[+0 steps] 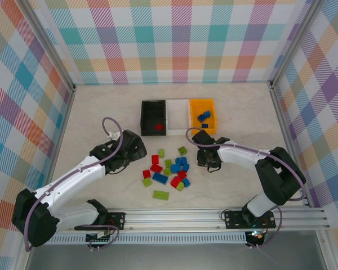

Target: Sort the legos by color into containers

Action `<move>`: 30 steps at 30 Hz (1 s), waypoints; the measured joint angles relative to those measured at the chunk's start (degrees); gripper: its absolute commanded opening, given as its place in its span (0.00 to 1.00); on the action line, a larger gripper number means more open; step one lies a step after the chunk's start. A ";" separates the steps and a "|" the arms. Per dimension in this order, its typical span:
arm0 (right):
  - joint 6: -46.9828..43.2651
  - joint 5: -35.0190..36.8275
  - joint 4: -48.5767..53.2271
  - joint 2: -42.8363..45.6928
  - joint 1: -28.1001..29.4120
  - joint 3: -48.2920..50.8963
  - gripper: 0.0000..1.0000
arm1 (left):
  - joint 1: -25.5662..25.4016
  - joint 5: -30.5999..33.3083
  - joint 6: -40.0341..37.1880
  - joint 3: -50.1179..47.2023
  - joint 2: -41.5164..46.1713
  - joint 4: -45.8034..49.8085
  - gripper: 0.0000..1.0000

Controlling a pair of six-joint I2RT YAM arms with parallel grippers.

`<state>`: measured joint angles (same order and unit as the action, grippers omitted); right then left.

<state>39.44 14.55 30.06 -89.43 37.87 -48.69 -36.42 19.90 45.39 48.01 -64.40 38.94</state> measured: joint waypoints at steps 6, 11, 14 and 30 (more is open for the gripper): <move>-5.35 -0.37 2.62 1.64 1.11 -6.67 0.32 | 0.28 0.15 0.02 -1.14 0.94 0.31 1.00; -9.84 -4.35 1.25 -2.84 2.91 -24.11 0.33 | 0.39 0.11 0.48 -2.40 2.36 1.77 1.00; -11.69 -6.84 -0.35 -10.99 3.34 -35.63 0.33 | 0.57 0.09 0.70 -2.54 3.23 3.19 1.00; -15.96 -9.88 10.38 -49.18 3.45 -82.53 0.69 | 0.74 -5.62 0.24 -4.50 3.50 5.60 1.00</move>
<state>23.49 4.67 40.45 -138.61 41.32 -131.22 -35.68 14.28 45.63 43.51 -60.90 44.53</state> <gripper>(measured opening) 0.655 0.997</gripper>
